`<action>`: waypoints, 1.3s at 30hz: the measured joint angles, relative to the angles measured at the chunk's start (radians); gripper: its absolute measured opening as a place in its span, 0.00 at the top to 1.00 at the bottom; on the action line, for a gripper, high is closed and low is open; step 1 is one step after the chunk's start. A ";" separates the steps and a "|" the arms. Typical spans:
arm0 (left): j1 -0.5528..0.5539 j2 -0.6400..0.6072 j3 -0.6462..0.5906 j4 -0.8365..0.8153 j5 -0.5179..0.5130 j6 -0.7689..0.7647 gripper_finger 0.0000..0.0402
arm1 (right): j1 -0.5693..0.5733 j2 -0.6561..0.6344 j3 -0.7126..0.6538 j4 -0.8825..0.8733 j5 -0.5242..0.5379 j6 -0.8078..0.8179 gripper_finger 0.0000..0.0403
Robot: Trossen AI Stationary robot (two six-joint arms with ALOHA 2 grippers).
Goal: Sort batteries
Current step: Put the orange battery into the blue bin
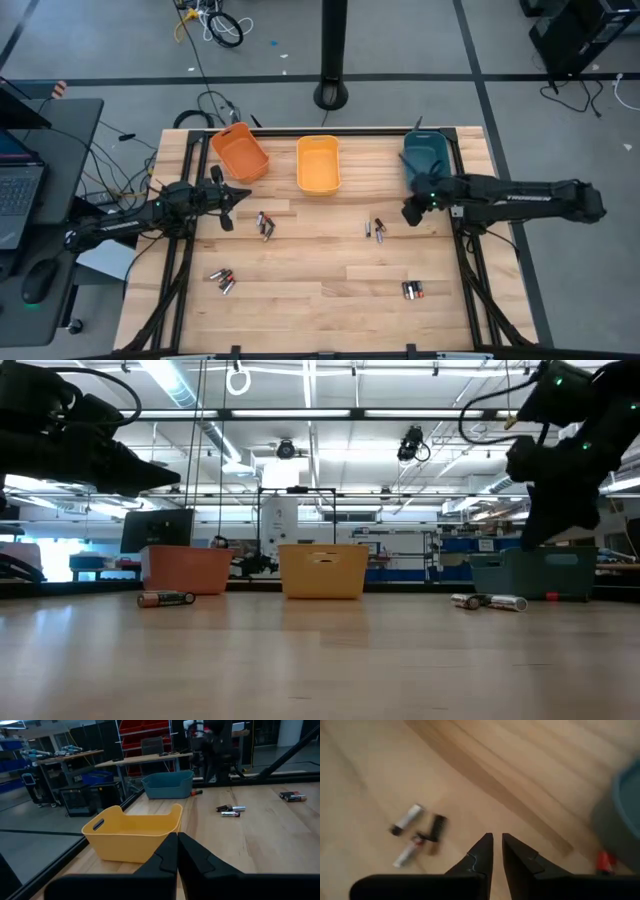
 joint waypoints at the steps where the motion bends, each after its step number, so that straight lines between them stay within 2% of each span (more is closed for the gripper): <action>1: 0.000 0.000 0.000 0.000 0.000 0.000 0.96 | 0.002 0.020 0.000 -0.008 0.006 0.012 0.85; 7: 0.000 0.000 0.000 0.000 0.000 0.000 0.96 | 0.003 0.120 0.000 -0.037 0.023 0.068 0.82; 14: 0.000 0.000 0.000 -0.001 0.000 0.000 0.96 | 0.009 0.214 0.000 -0.092 0.087 0.126 0.86; 23: 0.000 0.000 0.000 -0.001 0.000 0.000 0.96 | 0.055 0.347 0.100 -0.295 0.194 0.233 0.84; 32: 0.000 0.000 0.000 -0.002 0.000 0.000 0.96 | 0.036 0.464 0.104 -0.312 0.200 0.257 0.74; 39: 0.000 0.000 0.000 -0.002 0.000 0.000 0.96 | 0.009 0.513 0.103 -0.311 0.243 0.280 0.64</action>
